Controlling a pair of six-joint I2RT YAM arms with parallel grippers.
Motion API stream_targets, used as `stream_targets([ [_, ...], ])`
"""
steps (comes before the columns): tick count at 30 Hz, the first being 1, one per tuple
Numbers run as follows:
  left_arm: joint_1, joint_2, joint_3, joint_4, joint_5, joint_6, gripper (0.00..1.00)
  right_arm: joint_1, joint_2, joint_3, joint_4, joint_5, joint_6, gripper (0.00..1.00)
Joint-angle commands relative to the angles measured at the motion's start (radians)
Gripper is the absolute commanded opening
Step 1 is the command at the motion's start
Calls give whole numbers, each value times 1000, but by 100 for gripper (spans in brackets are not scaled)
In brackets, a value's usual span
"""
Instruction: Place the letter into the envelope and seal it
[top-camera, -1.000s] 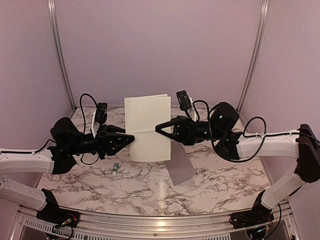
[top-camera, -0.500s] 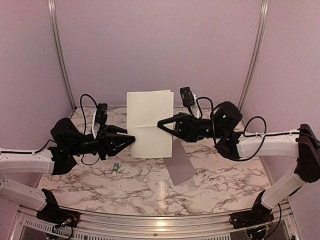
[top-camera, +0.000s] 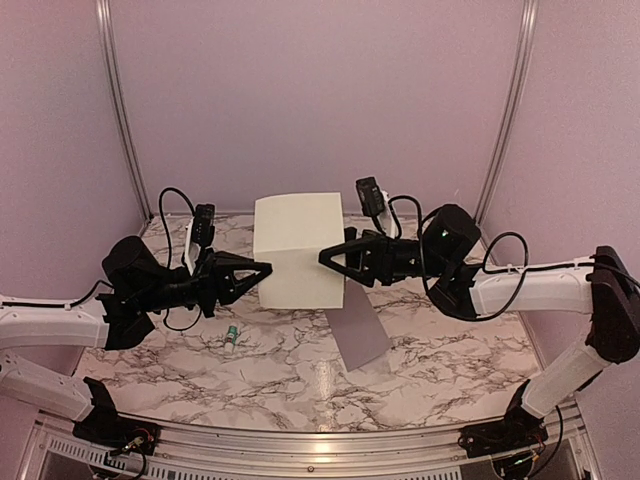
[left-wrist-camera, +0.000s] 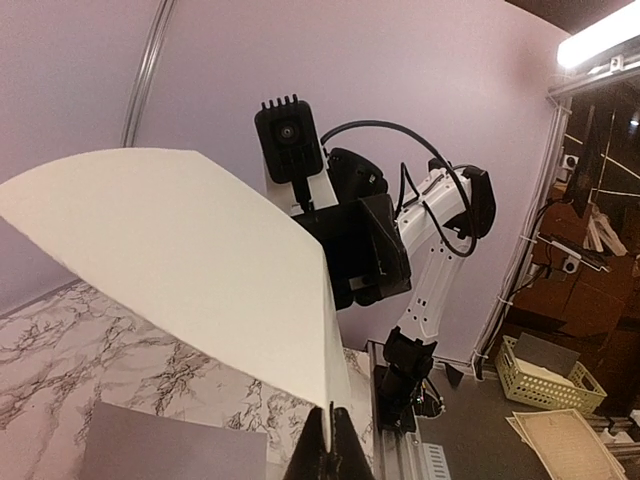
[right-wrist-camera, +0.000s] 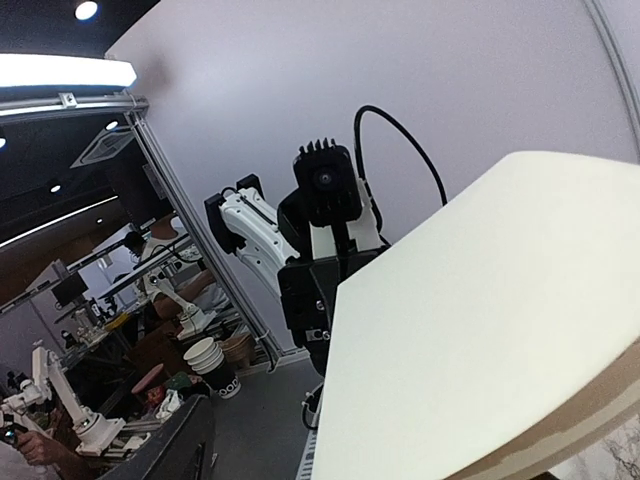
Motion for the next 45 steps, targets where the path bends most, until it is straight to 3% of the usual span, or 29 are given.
stream_targets([
  [1,-4,-6,1,31,-63,-38,0,-6,-4,48,-36,-6,-53,69],
  [4,-6,-11,1,30,-95,-53,0,-4,-16,46,-91,14,-109,68],
  [12,-6,-10,1,32,-174,-80,0,23,-51,51,-255,126,-282,49],
  [22,-9,10,2,34,-201,-83,0,30,-42,45,-200,149,-303,12],
  [28,-9,10,-5,32,-203,-76,0,30,-39,30,-163,105,-306,3],
  [34,-10,1,-25,27,-218,-53,29,30,-50,7,-130,61,-315,0],
  [40,-9,-36,-29,-105,-228,29,74,30,-96,-23,-191,87,-360,0],
  [45,-10,-147,-30,-313,-300,192,86,29,-145,-46,-277,113,-405,0],
])
